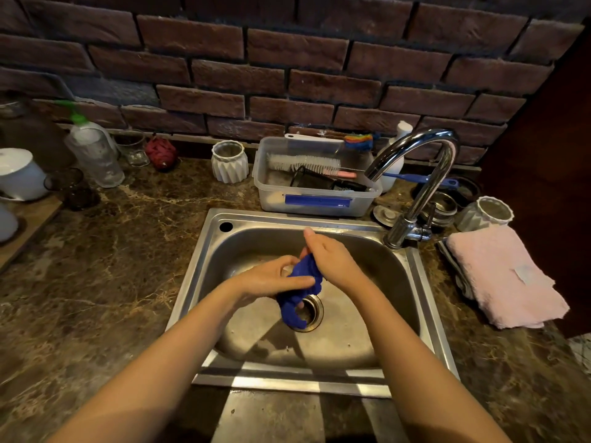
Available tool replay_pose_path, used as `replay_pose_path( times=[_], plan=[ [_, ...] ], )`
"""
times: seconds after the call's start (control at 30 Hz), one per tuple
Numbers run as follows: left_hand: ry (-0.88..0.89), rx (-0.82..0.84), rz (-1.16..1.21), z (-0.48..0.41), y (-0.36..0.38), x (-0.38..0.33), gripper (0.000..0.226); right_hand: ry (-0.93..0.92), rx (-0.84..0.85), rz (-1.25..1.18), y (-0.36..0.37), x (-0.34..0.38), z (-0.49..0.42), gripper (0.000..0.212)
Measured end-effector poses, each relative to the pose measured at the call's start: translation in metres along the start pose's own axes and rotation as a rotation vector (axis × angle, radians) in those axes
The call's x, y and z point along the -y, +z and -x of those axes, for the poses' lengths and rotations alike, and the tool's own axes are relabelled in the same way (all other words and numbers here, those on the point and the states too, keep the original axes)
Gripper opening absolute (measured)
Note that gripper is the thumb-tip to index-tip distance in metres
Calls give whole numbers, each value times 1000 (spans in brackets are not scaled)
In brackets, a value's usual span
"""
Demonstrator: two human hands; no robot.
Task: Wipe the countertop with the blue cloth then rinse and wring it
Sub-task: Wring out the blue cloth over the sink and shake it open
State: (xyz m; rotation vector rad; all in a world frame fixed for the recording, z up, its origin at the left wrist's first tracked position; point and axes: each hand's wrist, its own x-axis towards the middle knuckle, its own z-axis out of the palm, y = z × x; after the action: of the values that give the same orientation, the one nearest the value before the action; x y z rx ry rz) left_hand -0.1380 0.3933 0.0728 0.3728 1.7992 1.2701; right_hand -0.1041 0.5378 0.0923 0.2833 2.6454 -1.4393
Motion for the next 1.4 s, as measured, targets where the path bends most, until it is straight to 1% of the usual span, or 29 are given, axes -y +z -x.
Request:
replay_pose_path(
  times=[0.07, 0.1, 0.17, 0.2, 0.23, 0.27, 0.3, 0.33, 0.37, 0.43, 0.5, 0.57, 0.63, 0.7, 0.8, 0.87, 0.93, 0.97, 1.03, 1.1, 1.17, 1.2, 1.27, 1.3, 1.33, 1.37, 1.4],
  plan=[
    [-59, 11, 77, 3, 1, -7, 35, -44, -4, -35, -1, 9, 2, 44],
    [-88, 11, 142, 4, 3, -8, 30, -34, -59, -78, -2, 10, 1, 41],
    [-127, -26, 341, 7, 9, -9, 20, -5, -259, -169, -1, 5, 8, 33],
    [-137, -75, 483, 9, 11, -9, 16, -25, -355, -156, 2, -1, 16, 32],
    [-144, -134, 638, 10, 12, -9, 12, -67, -405, -85, 8, -8, 29, 33],
    [-143, -193, 778, 10, 12, -8, 10, -126, -403, 15, 18, -13, 45, 39],
    [-138, -234, 885, 10, 11, -8, 11, -195, -365, 113, 31, -15, 61, 45],
    [-138, -257, 941, 9, 11, -8, 13, -256, -316, 198, 44, -16, 73, 50],
    [-141, -257, 959, 11, 13, -9, 14, -297, -281, 263, 54, -18, 78, 54],
    [-147, -234, 958, 14, 20, -10, 14, -301, -277, 304, 63, -18, 75, 59],
    [-142, -206, 973, 16, 26, -11, 23, -278, -312, 269, 60, -14, 65, 61],
    [-145, -234, 994, 17, 28, -12, 30, -275, -338, 247, 56, -11, 58, 66],
    [-145, -240, 1020, 17, 27, -11, 33, -255, -347, 223, 56, -9, 56, 74],
    [-145, -209, 1061, 18, 26, -12, 32, -231, -345, 179, 59, -5, 55, 77],
    [-139, -156, 1109, 18, 23, -11, 34, -198, -300, 57, 61, -1, 54, 67],
    [-129, -120, 1040, 17, 21, -6, 37, -157, -267, 49, 54, -2, 53, 52],
    [-112, -158, 932, 16, 21, -4, 37, -149, -282, 113, 44, -4, 52, 37],
    [-106, -199, 936, 17, 20, -4, 37, -149, -299, 117, 41, -5, 52, 33],
    [-77, -216, 1083, 17, 20, -8, 31, -177, -280, 76, 37, -5, 52, 26],
    [-53, -214, 1238, 15, 19, -11, 23, -206, -170, 41, 34, -5, 53, 20],
    [-17, -267, 1292, 12, 22, -11, 18, -141, -82, -36, 26, -5, 51, 17],
    [6, -301, 1303, 11, 24, -11, 14, -79, -76, -118, 21, -5, 49, 18],
    [26, -376, 1332, 10, 28, -13, 11, 40, -143, -284, 16, -6, 46, 24],
    [20, -417, 1339, 10, 28, -15, 12, 59, -222, -323, 16, -6, 48, 26],
    [13, -456, 1343, 9, 26, -17, 13, 27, -303, -330, 17, -6, 53, 25],
    [2, -487, 1348, 8, 24, -17, 15, -54, -358, -319, 20, -6, 60, 28],
    [-15, -503, 1364, 9, 22, -18, 16, -173, -373, -276, 24, -6, 67, 35]
  ],
)
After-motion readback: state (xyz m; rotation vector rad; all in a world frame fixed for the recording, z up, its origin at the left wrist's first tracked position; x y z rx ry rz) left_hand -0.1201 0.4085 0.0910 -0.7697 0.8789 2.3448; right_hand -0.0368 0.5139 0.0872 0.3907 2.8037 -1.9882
